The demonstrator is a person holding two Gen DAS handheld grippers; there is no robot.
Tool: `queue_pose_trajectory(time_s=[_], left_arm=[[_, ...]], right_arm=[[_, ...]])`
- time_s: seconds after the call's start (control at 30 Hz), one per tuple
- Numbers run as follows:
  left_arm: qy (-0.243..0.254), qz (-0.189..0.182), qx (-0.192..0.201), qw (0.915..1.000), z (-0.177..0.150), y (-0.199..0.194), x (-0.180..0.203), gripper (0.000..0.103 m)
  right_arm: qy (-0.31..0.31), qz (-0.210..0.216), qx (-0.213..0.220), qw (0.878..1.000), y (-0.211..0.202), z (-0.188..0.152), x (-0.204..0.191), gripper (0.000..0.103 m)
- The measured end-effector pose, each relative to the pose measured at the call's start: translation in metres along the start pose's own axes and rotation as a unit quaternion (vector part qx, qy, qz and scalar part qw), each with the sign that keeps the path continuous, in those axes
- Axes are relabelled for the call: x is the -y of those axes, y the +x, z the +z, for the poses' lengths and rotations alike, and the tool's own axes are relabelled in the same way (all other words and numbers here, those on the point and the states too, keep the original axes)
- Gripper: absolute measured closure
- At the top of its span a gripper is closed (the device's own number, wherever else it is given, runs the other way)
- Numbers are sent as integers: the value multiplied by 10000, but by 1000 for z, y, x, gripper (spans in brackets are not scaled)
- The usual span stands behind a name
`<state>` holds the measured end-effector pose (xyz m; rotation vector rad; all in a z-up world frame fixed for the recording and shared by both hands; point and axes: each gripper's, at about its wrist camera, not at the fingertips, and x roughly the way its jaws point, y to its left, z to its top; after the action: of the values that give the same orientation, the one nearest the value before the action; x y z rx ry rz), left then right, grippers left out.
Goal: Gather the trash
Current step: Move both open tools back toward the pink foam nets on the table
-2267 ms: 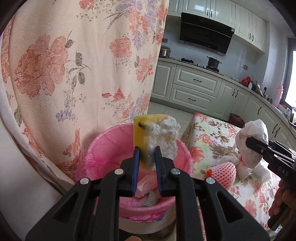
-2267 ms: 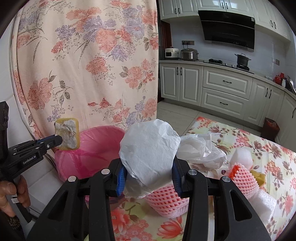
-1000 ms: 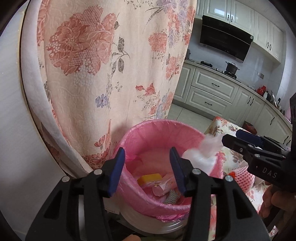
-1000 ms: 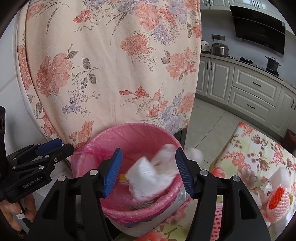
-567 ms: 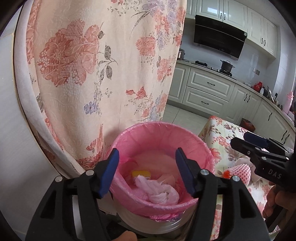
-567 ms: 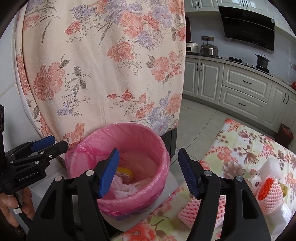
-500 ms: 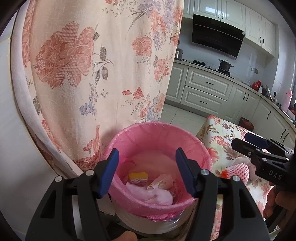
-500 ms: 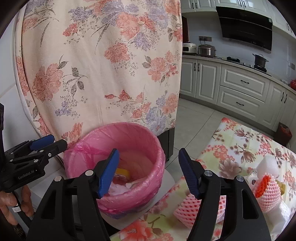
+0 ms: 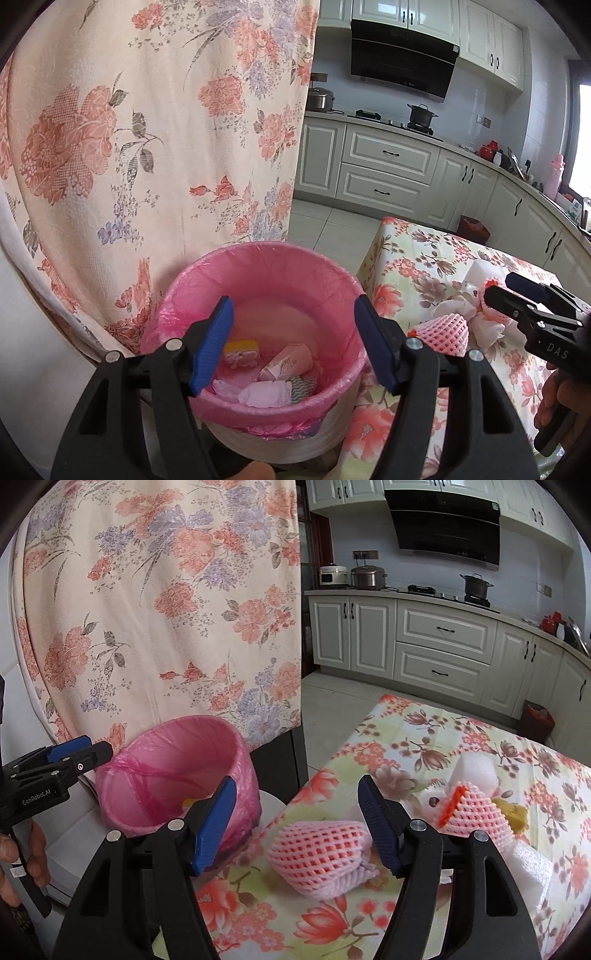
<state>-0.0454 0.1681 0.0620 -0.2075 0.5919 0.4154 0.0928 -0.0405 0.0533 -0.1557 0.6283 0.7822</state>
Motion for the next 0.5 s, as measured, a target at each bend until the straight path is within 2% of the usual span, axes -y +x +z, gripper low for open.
queue_pose_trajectory(time_s=[0.5], left_arm=[[418,-207,-106,9989,3,6,50,35]], right_arm=[[495,-494,-61,9975,-24,-33,78,35]])
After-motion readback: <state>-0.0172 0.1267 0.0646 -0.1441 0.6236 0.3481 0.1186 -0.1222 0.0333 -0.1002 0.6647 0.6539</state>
